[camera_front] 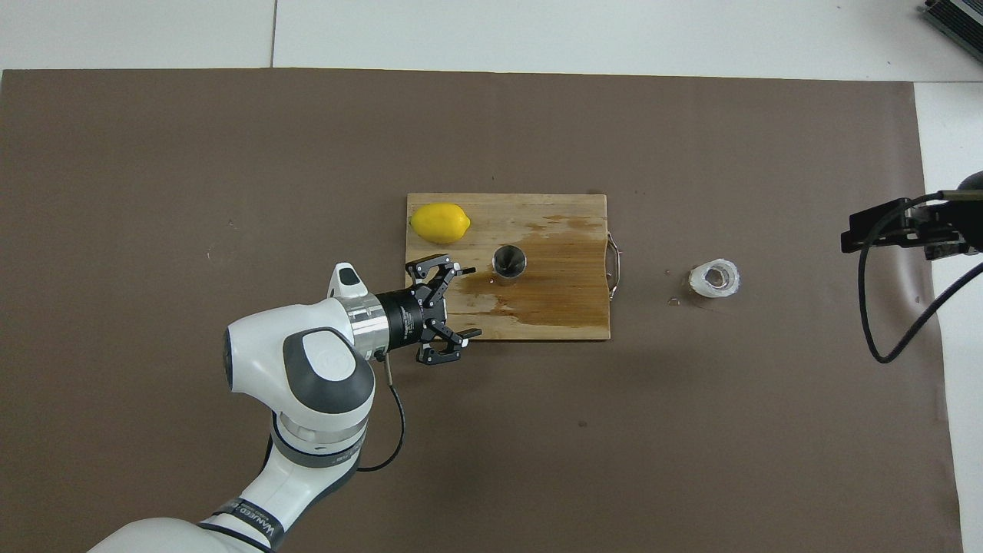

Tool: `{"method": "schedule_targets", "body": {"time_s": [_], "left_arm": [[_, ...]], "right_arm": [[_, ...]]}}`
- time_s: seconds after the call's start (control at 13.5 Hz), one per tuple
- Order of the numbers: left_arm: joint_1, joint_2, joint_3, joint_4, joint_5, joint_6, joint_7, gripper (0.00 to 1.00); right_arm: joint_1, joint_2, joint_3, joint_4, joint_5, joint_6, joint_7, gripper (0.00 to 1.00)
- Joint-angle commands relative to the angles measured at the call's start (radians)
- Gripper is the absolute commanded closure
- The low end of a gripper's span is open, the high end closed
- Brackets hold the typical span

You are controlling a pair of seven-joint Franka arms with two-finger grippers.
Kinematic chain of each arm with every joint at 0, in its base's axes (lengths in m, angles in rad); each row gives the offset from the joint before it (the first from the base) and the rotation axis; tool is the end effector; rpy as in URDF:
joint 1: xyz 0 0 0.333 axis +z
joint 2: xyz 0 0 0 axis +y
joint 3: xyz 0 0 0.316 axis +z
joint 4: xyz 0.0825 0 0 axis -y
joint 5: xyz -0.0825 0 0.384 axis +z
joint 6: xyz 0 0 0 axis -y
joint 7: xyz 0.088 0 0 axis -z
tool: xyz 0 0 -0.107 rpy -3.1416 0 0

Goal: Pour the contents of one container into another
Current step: 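Set the metal cup down on the board and open the left gripper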

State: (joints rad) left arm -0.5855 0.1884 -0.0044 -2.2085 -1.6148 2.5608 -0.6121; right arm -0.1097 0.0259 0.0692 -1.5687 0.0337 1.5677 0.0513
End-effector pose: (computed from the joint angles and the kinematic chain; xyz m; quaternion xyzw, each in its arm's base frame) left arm 0.4686 -0.2958 0.2998 0.6825 0.5772 -0.2050 0.3988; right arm 0.5613 -0.0196 0.6109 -0.9987 0.0460 0.0135 0.0177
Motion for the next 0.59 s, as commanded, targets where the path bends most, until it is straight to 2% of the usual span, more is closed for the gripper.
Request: {"method": "schedule_targets", "body": {"time_s": [0.0, 0.22, 0.37, 0.52], "left_arm": [[-0.005, -0.055, 0.003, -0.043, 0.229, -0.005, -0.002, 0.0], [0.009, -0.066, 0.015, -0.017, 0.537, -0.069, 0.002, 0.0], [0.079, -0.061, 0.017, 0.065, 0.784, -0.21, 0.006, 0.0], [0.134, -0.058, 0.015, 0.166, 1.009, -0.353, 0.012, 0.0]], "right_arm": [[-0.012, -0.009, 0.009, -0.002, 0.011, -0.015, 0.015, 0.0], [-0.004, -0.012, 0.014, -0.004, 0.012, -0.06, 0.013, 0.0], [-0.002, -0.026, 0.021, 0.001, 0.012, -0.069, -0.013, 0.0], [-0.008, -0.038, 0.02, -0.027, 0.012, -0.069, -0.199, 0.0]]}}
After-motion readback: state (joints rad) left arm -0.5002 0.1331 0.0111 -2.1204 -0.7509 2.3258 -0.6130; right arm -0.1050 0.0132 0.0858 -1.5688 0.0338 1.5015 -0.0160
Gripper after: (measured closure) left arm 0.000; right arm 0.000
